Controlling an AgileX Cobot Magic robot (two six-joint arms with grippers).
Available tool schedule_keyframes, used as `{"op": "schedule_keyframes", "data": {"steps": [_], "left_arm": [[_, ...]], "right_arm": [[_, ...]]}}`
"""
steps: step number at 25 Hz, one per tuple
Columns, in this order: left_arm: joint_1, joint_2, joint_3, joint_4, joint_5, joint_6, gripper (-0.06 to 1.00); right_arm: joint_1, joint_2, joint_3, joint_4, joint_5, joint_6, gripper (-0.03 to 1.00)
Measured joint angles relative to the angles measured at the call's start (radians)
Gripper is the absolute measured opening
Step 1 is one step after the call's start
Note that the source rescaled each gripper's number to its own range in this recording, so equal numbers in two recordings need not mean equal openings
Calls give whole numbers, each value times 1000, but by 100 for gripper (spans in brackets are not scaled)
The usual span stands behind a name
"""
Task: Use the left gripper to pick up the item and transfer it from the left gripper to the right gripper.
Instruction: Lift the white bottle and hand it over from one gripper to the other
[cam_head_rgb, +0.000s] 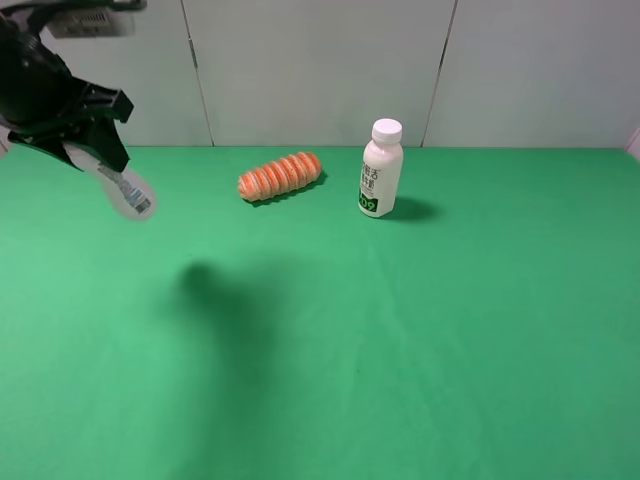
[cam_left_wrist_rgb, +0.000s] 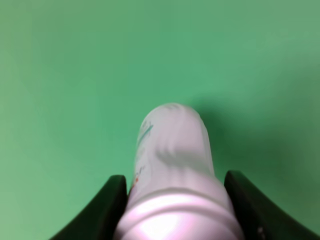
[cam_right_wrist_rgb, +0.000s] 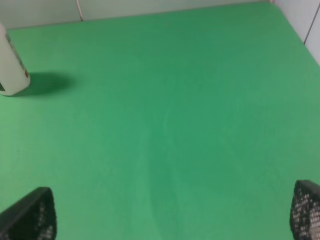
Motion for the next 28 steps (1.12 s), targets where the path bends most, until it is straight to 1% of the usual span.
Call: {"op": "schedule_keyframes", "data": {"steps": [4, 11, 15, 17, 21, 24, 28], "left_arm": [[0, -33, 0, -112, 23, 67, 0], [0, -41, 0, -364, 98, 222, 0], [0, -41, 0, -494, 130, 304, 0], [0, -41, 0, -546, 146, 336, 0], [0, -41, 0, -630, 182, 398, 0], [0, -41, 0, -675, 214, 455, 0], [0, -41, 0, -708, 236, 501, 0]], "right_arm": [[0, 0, 0, 0, 0, 0, 100], [0, 0, 0, 0, 0, 0, 100], [0, 0, 0, 0, 0, 0, 100], [0, 0, 0, 0, 0, 0, 100], [0, 0, 0, 0, 0, 0, 100], [0, 0, 0, 0, 0, 0, 100], [0, 0, 0, 0, 0, 0, 100]]}}
